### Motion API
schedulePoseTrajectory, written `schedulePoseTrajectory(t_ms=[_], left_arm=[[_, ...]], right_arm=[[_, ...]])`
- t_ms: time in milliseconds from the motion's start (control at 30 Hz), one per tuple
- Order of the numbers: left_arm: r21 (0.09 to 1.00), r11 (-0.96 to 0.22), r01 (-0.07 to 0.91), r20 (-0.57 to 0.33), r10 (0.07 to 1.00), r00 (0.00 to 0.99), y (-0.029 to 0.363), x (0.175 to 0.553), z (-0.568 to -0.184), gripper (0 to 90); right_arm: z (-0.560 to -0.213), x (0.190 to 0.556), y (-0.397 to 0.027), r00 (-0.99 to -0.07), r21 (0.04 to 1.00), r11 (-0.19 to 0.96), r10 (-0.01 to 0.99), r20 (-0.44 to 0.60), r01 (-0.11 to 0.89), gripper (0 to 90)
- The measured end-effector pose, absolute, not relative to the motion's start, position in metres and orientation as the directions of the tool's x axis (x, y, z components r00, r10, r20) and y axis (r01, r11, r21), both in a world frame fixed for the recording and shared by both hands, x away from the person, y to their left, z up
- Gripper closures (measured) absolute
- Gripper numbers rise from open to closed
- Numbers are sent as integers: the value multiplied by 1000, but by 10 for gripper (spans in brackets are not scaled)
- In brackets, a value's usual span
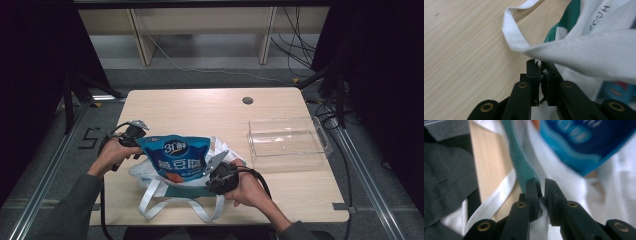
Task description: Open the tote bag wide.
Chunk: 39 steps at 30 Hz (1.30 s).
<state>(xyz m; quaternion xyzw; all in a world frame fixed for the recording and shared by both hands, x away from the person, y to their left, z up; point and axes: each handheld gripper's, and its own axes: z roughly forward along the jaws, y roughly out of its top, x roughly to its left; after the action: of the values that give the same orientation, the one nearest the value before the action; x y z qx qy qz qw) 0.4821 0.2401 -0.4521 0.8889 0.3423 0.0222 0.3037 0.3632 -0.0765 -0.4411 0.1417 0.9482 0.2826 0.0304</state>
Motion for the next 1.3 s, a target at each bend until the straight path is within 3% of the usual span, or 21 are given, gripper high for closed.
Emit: schedulePoseTrajectory(t_ms=[167, 367, 533, 567, 600, 700, 733, 867, 1033, 1133, 1167, 1300], left_arm=[[504, -584, 636, -192, 643, 742, 231, 492, -476, 861], [541, -558, 629, -191, 647, 738, 236, 489, -472, 847], [586, -510, 631, -197, 665, 720, 246, 484, -456, 714], [653, -400, 643, -236, 700, 674, 251, 478, -443, 674], [671, -369, 644, -240, 713, 659, 255, 474, -435, 645], [713, -357, 603, -185, 735, 652, 266, 459, -408, 539], [731, -333, 596, -183, 745, 641, 269, 451, -401, 540], [744, -357, 565, -140, 744, 654, 283, 416, -388, 532], [738, -384, 555, -158, 701, 695, 283, 369, -393, 509], [751, -385, 536, -168, 674, 719, 275, 357, -397, 495], [727, -449, 520, -163, 622, 766, 266, 349, -400, 481], [700, -520, 489, -124, 586, 801, 245, 342, -410, 439]], right_arm=[[-464, 355, -71, -957, 487, 827, 284, 65, 279, 838], [-475, 354, -67, -965, 464, 849, 257, 57, 253, 829], [-470, 353, -69, -951, 477, 827, 300, 76, 299, 771], [-466, 353, -70, -949, 496, 813, 305, 83, 305, 733], [-460, 353, -72, -946, 522, 796, 313, 81, 307, 701], [-437, 354, -82, -934, 624, 717, 352, 62, 312, 659], [-429, 355, -87, -928, 650, 693, 369, 52, 312, 644], [-408, 365, -109, -875, 709, 613, 485, 12, 349, 618], [-407, 381, -122, -837, 699, 603, 547, -12, 384, 607], [-410, 386, -122, -838, 688, 610, 545, -4, 393, 601], [-411, 391, -121, -843, 679, 623, 538, -10, 390, 596], [-415, 398, -116, -846, 673, 630, 533, -13, 387, 585]])
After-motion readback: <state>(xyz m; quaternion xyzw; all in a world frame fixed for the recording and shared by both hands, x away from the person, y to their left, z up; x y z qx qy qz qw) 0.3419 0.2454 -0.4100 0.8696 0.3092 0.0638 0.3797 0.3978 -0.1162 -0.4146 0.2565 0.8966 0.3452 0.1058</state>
